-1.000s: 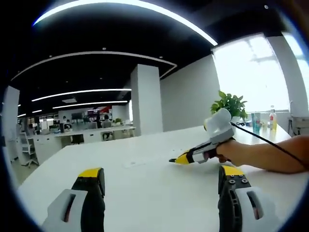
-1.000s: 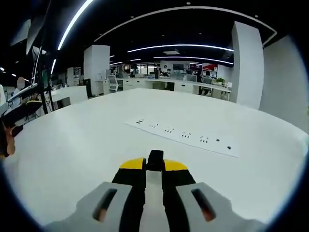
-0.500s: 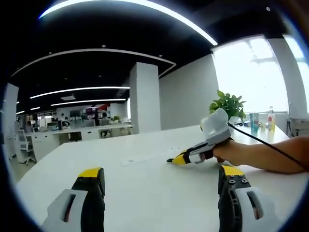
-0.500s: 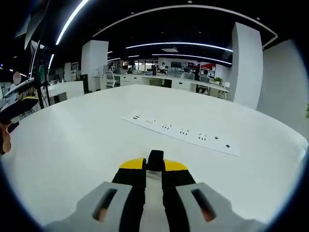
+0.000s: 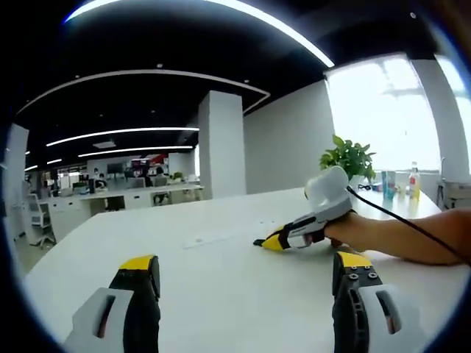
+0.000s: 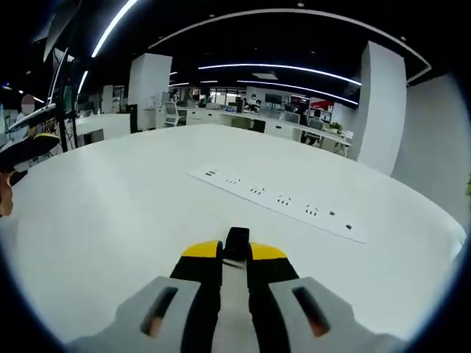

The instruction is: Snap the two parts of the plastic buckle together until the buckle closes and remains connected.

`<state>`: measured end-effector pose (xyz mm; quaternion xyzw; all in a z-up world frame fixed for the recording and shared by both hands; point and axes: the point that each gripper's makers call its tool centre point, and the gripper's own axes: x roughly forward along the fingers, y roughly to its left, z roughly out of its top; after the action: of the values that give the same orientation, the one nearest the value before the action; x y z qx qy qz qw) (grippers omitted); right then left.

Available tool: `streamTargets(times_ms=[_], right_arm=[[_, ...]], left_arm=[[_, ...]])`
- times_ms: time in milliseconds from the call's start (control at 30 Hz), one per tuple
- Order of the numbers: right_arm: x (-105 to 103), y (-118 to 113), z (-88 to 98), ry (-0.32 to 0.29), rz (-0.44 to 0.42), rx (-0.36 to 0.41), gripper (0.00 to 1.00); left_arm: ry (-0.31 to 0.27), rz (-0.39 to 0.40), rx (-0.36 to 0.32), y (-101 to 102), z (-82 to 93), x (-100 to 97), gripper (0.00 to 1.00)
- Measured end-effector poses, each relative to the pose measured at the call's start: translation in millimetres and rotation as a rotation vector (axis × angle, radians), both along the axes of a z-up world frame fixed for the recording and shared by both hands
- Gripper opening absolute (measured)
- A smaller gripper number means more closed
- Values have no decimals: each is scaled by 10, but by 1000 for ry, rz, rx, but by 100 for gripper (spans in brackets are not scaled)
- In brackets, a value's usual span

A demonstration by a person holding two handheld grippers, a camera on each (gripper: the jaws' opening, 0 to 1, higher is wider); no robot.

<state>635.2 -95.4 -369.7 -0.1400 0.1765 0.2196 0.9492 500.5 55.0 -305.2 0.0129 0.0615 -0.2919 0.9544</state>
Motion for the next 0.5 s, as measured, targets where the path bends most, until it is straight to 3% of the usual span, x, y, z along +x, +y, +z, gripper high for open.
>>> streamTargets(times_ms=[67, 167, 200, 267, 333, 400, 433, 500], right_arm=[[4, -13, -8, -9, 1, -22, 15], [8, 6, -3, 3, 11, 0, 34], [24, 11, 7, -4, 15, 2, 43], [106, 74, 121, -71, 32, 47, 82], [129, 108, 271, -131, 35, 93, 100], [88, 103, 333, -149, 29, 99, 100], [108, 48, 419, -214, 3, 71, 100], [121, 54, 401, -206, 9, 60, 100]], left_arm=[[4, 2, -5, 9, 2, 5, 99], [2, -1, -5, 14, 13, 9, 99], [1, -1, -4, 15, 18, 9, 99], [-1, -1, -6, 18, 27, 7, 99], [-1, 0, -8, 25, 34, 8, 99], [-2, 2, -9, 37, 39, 12, 99], [-1, 5, -11, 46, 40, 19, 99], [0, 4, -12, 50, 40, 24, 99]])
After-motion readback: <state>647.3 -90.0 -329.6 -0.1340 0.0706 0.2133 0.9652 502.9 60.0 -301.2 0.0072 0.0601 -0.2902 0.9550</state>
